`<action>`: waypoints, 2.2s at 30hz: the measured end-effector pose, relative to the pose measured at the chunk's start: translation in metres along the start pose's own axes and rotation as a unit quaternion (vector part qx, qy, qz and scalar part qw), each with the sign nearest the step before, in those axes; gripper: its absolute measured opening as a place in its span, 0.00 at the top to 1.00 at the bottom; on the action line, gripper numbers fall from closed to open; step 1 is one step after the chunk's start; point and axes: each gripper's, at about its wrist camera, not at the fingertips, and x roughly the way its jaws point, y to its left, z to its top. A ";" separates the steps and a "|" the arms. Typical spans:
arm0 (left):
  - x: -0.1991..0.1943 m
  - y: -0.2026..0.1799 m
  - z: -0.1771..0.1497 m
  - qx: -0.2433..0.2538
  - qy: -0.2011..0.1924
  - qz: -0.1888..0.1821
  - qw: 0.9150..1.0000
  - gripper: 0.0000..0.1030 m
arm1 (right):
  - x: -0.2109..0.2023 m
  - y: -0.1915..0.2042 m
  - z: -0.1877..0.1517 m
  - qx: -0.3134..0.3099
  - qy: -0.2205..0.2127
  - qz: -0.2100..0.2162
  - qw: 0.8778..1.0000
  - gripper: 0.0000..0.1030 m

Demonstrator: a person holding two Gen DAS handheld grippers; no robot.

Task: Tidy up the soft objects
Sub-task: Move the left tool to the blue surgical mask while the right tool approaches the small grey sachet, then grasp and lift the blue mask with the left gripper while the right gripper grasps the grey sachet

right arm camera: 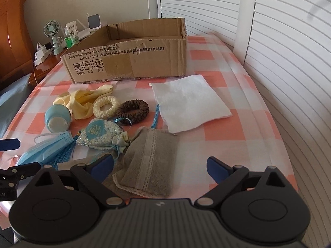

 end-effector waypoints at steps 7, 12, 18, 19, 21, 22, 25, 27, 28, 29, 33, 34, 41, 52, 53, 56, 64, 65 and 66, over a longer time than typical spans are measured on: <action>0.002 0.002 0.001 0.005 -0.002 -0.005 1.000 0.28 | 0.007 0.006 0.001 -0.003 0.000 -0.011 1.000 0.22; 0.003 0.003 0.000 0.007 0.000 -0.013 1.000 0.29 | 0.006 0.008 0.000 -0.006 -0.003 -0.005 1.000 0.34; 0.003 0.003 0.002 0.019 0.003 -0.024 1.000 0.34 | 0.003 0.011 -0.002 -0.018 -0.002 -0.002 1.000 0.46; 0.003 0.002 0.002 0.023 0.001 -0.027 0.999 0.34 | 0.003 0.011 -0.002 -0.019 -0.002 -0.003 1.000 0.46; 0.002 0.001 0.002 0.030 0.000 -0.032 0.999 0.34 | 0.002 0.011 -0.002 -0.020 -0.002 -0.005 1.000 0.46; 0.003 0.001 0.003 0.033 0.003 -0.036 0.999 0.34 | 0.002 0.011 -0.003 -0.022 -0.002 -0.005 1.000 0.46; 0.006 0.001 0.004 0.041 0.014 -0.043 0.998 0.33 | 0.001 0.011 -0.004 -0.025 -0.003 -0.006 1.000 0.46; 0.009 0.001 0.003 0.047 0.021 -0.042 0.998 0.23 | 0.001 0.011 -0.004 -0.028 -0.003 -0.007 1.000 0.46; 0.010 0.001 0.002 0.047 0.020 -0.040 0.998 0.21 | 0.001 0.011 -0.005 -0.030 -0.004 -0.007 1.000 0.46; 0.010 0.000 0.001 0.051 0.018 -0.041 0.998 0.21 | 0.000 0.011 -0.005 -0.031 -0.004 -0.007 0.999 0.46; 0.010 -0.003 0.002 0.064 0.016 -0.041 0.997 0.24 | -0.001 0.009 -0.005 -0.029 -0.004 -0.007 1.000 0.46; 0.010 -0.003 0.003 0.064 0.017 -0.043 0.997 0.25 | -0.001 0.008 -0.006 -0.028 -0.004 -0.007 1.000 0.46; 0.013 -0.001 0.010 0.061 0.021 -0.055 0.996 0.53 | -0.002 0.003 -0.006 -0.028 -0.003 -0.004 1.000 0.46; 0.017 0.002 0.014 0.039 0.027 -0.071 0.996 0.66 | 0.004 0.009 -0.004 -0.046 -0.002 -0.012 0.999 0.45; 0.016 0.002 0.014 0.040 0.026 -0.072 0.996 0.68 | 0.003 0.009 -0.004 -0.048 -0.002 -0.012 0.999 0.47; 0.013 0.002 0.015 0.041 0.025 -0.075 0.996 0.77 | 0.000 0.009 -0.003 -0.057 -0.003 -0.011 0.998 0.54; -0.006 0.005 0.019 0.038 0.014 -0.084 0.996 0.81 | -0.017 0.005 -0.003 -0.078 -0.007 0.007 0.997 0.58; -0.009 0.006 0.019 0.038 0.013 -0.085 0.996 0.82 | -0.019 0.004 -0.003 -0.079 -0.009 0.007 0.997 0.59; -0.011 0.006 0.019 0.039 0.013 -0.086 0.995 0.82 | -0.022 0.004 -0.002 -0.080 -0.010 0.008 0.997 0.59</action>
